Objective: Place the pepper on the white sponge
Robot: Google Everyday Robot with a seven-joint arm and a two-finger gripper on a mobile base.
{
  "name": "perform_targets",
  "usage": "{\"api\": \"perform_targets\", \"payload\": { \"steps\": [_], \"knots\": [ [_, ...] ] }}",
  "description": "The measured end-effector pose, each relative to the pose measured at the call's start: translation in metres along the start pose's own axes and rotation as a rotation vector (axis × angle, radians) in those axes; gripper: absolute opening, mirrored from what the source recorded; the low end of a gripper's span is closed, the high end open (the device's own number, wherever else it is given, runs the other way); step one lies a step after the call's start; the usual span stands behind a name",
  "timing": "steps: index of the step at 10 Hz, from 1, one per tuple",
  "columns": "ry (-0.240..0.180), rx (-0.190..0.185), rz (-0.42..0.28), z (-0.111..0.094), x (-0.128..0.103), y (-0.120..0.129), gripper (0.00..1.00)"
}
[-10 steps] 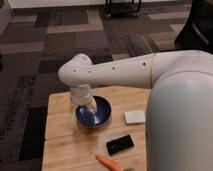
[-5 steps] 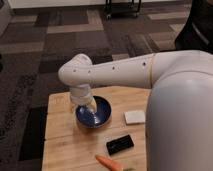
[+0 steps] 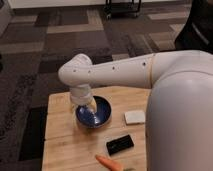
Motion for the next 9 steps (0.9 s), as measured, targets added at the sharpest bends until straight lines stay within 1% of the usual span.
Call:
{"api": "perform_targets", "payload": {
  "steps": [4,5,6,7,8,9],
  "knots": [
    [0.001,0.001,-0.001,0.001,0.000,0.000,0.65],
    [-0.003,0.007,-0.011,0.001,0.001,-0.001,0.65],
    [-0.020,0.013,-0.070,0.003,0.008,-0.002,0.65],
    [-0.026,0.012,-0.104,0.005,0.014,-0.003,0.65],
    [-0.034,0.012,-0.146,0.009,0.023,-0.007,0.65],
    [-0.043,0.016,-0.185,0.014,0.036,-0.016,0.65]
  ]
}}
